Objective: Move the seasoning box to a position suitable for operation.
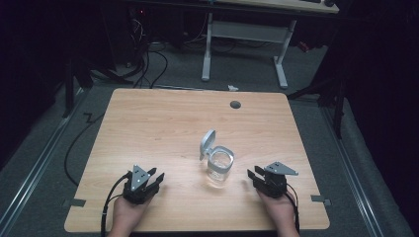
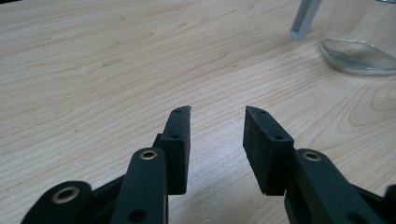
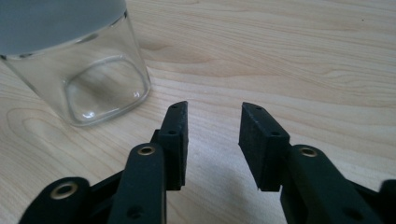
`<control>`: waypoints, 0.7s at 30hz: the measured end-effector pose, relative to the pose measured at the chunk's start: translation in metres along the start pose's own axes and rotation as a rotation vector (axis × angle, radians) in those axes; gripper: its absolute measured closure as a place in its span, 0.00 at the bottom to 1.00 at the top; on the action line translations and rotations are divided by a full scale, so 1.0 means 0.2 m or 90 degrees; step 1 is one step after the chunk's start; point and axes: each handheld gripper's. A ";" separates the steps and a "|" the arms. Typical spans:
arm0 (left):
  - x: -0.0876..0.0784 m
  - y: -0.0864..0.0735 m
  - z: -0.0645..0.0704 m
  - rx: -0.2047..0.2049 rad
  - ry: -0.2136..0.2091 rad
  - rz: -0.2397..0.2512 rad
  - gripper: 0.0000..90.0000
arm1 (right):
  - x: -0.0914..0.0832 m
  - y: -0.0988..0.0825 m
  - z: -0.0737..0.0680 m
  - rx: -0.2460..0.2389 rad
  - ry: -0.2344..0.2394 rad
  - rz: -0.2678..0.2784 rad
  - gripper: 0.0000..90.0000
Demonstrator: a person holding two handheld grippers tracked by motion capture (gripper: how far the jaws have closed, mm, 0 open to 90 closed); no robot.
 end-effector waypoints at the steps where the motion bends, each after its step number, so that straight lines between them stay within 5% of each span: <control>1: 0.00 0.00 0.00 0.002 -0.001 0.000 0.69 | 0.01 0.02 0.00 -0.004 -0.001 -0.002 0.73; 5: -0.01 0.01 0.00 0.004 -0.006 0.003 0.69 | 0.03 0.07 -0.02 -0.003 0.006 0.000 0.79; 10: -0.02 0.01 0.01 0.001 -0.010 0.005 0.69 | 0.08 0.11 -0.03 -0.008 0.029 0.020 0.99; 21: -0.01 0.00 0.02 -0.003 -0.016 -0.007 0.69 | 0.24 0.20 -0.11 -0.048 0.041 0.025 1.00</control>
Point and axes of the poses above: each handheld gripper's, and its own axes: x roughly forward along the jaws, y roughly out of its top, z roughly to its right, and after that the axes turned 8 degrees about z, right-handed
